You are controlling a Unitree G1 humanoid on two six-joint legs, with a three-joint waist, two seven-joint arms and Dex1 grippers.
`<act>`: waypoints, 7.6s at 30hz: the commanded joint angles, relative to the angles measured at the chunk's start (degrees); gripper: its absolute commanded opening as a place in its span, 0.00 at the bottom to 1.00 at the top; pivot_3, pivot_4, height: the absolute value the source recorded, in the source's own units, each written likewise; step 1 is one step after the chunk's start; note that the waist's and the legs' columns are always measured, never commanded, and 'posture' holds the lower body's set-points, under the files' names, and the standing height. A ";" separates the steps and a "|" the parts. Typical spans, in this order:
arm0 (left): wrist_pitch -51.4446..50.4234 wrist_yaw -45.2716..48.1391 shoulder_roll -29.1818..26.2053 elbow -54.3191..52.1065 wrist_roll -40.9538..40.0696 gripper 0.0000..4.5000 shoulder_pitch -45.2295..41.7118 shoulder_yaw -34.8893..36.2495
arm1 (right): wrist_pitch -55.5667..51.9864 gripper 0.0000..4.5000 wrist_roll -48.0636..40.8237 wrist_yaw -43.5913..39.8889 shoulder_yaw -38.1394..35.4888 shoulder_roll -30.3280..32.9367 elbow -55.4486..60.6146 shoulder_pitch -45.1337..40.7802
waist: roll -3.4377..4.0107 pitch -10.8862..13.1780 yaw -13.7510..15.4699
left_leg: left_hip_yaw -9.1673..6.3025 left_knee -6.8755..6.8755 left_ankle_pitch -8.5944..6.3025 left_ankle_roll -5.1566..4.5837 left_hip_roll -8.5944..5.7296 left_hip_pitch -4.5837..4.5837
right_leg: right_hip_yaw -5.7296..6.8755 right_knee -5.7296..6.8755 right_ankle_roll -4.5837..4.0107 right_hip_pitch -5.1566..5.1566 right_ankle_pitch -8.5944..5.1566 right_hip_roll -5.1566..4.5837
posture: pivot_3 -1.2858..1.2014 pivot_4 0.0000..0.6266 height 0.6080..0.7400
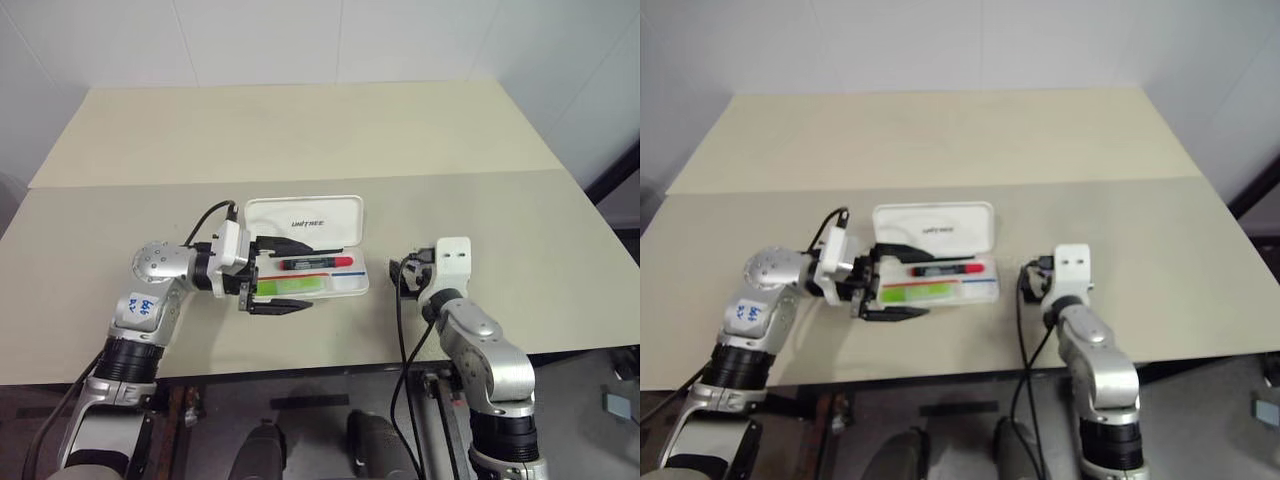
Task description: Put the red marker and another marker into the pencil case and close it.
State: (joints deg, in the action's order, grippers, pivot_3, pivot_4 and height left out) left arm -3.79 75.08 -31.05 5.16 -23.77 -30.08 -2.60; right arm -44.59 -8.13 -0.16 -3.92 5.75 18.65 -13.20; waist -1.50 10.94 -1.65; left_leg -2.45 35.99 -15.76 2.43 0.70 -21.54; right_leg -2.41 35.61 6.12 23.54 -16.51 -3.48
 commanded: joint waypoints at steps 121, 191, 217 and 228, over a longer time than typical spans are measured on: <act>10.77 -2.49 -5.35 12.33 -0.14 0.02 5.71 10.18 | 49.16 1.00 -10.18 -65.07 2.35 32.50 -14.83 -6.89 | 0.23 0.23 0.12 | 0.28 0.19 -0.08 0.06 0.04 0.12 | -0.11 0.10 0.06 -0.03 0.03 -0.02 | 0.52 0.24 1.00; 24.91 0.00 7.90 23.35 11.60 0.01 -2.92 -4.47 | 39.74 1.00 -8.60 -51.79 3.02 29.18 -2.44 -2.43 | 0.18 0.26 1.64 | 0.28 0.45 -0.05 0.08 -0.06 0.05 | -0.16 0.06 0.23 -0.14 0.15 -0.01 | 0.52 0.24 1.00; 1.19 -4.32 2.76 8.05 0.53 0.01 -0.21 3.03 | 40.77 1.00 -9.23 -48.36 2.38 27.94 -0.79 1.60 | 0.20 0.25 1.39 | -0.06 0.30 -0.02 0.00 -0.02 0.32 | 0.00 -0.05 0.15 -0.54 0.11 0.01 | 0.52 0.24 1.00; 1.05 -6.56 -5.67 1.68 -1.77 0.76 11.38 12.99 | 41.66 1.00 -14.36 -53.23 -1.65 30.04 -3.16 1.10 | 0.20 0.25 1.12 | 0.01 0.17 -0.05 0.04 0.02 0.32 | 0.02 -0.13 0.09 -0.48 0.06 -0.04 | 0.52 0.24 1.00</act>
State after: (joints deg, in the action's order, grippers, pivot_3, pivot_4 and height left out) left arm -3.47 69.31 -35.71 9.31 -24.10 -19.20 8.34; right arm -3.42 -20.71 -52.50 -3.46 34.94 14.95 -11.08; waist -1.30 11.20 -0.53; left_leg -2.43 36.16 -15.81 2.46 0.71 -21.21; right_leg -2.39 35.49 6.21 23.06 -16.45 -3.53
